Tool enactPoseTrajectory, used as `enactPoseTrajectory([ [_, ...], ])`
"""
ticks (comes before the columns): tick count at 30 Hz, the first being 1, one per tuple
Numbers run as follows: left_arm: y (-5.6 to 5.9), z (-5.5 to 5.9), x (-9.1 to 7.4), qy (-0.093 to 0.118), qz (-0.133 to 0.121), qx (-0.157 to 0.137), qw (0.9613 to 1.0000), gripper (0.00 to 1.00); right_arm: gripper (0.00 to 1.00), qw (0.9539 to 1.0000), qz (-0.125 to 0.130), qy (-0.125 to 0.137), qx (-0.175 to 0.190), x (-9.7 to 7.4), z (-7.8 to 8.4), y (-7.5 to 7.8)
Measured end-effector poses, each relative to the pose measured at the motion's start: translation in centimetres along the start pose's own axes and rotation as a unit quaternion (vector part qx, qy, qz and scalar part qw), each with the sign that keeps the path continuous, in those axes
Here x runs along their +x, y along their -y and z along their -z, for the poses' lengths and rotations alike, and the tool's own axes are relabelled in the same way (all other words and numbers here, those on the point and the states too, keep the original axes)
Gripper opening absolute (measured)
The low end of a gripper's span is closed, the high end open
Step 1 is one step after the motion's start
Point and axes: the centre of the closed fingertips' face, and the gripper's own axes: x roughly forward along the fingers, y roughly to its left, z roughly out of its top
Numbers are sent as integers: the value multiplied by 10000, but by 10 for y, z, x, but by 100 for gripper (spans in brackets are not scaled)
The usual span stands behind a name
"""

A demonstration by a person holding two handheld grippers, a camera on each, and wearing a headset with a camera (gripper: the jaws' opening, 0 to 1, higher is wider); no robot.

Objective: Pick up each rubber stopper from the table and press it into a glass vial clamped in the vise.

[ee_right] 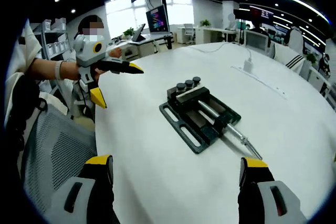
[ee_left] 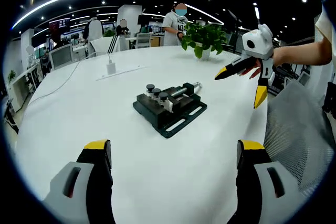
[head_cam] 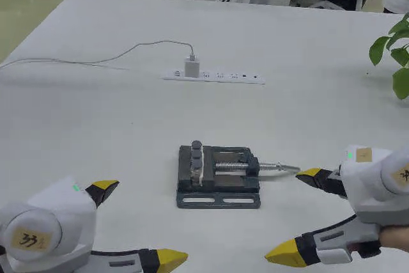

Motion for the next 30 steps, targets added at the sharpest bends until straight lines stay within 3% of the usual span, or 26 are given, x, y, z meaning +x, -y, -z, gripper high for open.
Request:
enactPoseTrajectory([
  [6,1,1,-2,-32,16,27,10000,99,99,9996,74,207,198,-6,5,-6],
  [14,3,2,-1,-73,29,82,9999,99,99,9985,129,285,450,-5,10,-9],
  [30,3,7,-3,-57,8,75,10000,99,98,9974,282,435,508,-11,9,-10],
])
